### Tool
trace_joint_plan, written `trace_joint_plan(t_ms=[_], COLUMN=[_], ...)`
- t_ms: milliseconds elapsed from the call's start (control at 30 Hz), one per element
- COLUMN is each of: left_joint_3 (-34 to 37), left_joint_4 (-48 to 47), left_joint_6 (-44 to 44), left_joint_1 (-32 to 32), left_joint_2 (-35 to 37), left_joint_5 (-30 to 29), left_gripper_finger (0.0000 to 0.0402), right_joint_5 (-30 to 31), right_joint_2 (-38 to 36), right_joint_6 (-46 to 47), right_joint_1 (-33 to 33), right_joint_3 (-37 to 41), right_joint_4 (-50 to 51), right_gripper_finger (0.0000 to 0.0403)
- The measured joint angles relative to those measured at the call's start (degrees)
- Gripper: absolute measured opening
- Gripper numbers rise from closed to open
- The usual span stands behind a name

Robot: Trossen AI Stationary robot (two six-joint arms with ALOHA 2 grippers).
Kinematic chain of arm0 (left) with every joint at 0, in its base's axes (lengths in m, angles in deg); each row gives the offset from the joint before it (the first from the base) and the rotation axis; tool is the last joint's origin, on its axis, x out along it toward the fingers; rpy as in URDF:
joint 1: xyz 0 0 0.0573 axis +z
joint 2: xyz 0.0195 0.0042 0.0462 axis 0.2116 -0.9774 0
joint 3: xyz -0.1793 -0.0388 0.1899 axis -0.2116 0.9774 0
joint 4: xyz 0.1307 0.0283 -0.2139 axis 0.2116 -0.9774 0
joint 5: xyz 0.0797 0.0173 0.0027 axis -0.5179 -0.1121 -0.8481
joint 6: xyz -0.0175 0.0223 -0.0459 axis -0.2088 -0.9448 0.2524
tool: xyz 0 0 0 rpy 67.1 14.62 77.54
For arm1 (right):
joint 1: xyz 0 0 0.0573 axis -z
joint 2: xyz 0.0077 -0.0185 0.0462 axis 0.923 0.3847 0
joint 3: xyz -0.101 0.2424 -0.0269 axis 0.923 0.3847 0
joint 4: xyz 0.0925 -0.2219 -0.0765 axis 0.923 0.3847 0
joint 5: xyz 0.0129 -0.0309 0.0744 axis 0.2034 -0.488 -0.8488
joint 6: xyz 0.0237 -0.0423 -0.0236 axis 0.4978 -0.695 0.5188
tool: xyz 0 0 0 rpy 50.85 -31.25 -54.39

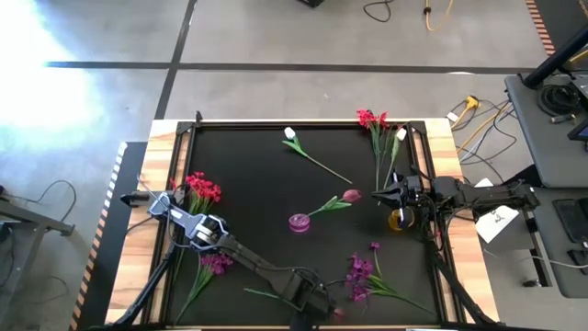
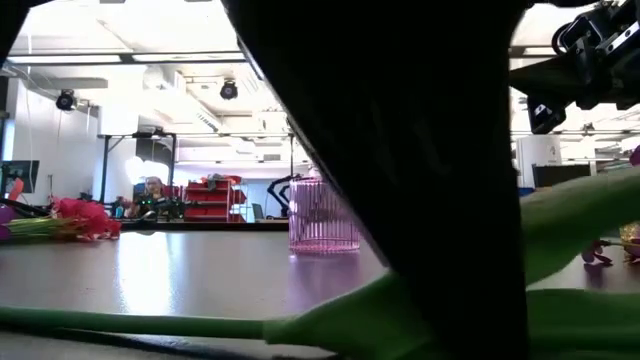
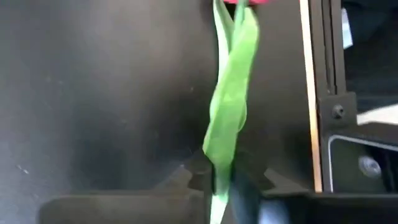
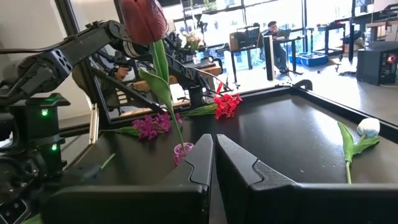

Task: Sort flowers into vase by color
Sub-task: Put the dark red flower into the pink violet vase

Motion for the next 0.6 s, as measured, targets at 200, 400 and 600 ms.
trace_joint_plan(t_ms=[200, 400, 600], left_joint_3=[-0.2, 0.5, 8.3], left_joint_4=[-2.1, -6.1, -2.1], left_joint_6=[-1.4, -3.4, -4.5], left_joint_1=[0.7, 2.4, 4.3], left_joint_2=[2.1, 7.3, 16.9], left_joint_5=[-6.6, -14.1, -21.5], left_gripper_finger=[0.0009, 0.0004, 0.0001], right_joint_5=[0.0, 0.0, 0.0], right_joint_2=[0.0, 0.0, 0.0], right_joint_6=[0.0, 0.0, 0.0], right_joint_1=[0.0, 0.0, 0.0], right_joint_3=[0.0, 0.0, 0.0], right_joint_4=[0.0, 0.0, 0.0], right_gripper_finger=[0.0013, 0.0013, 0.0013])
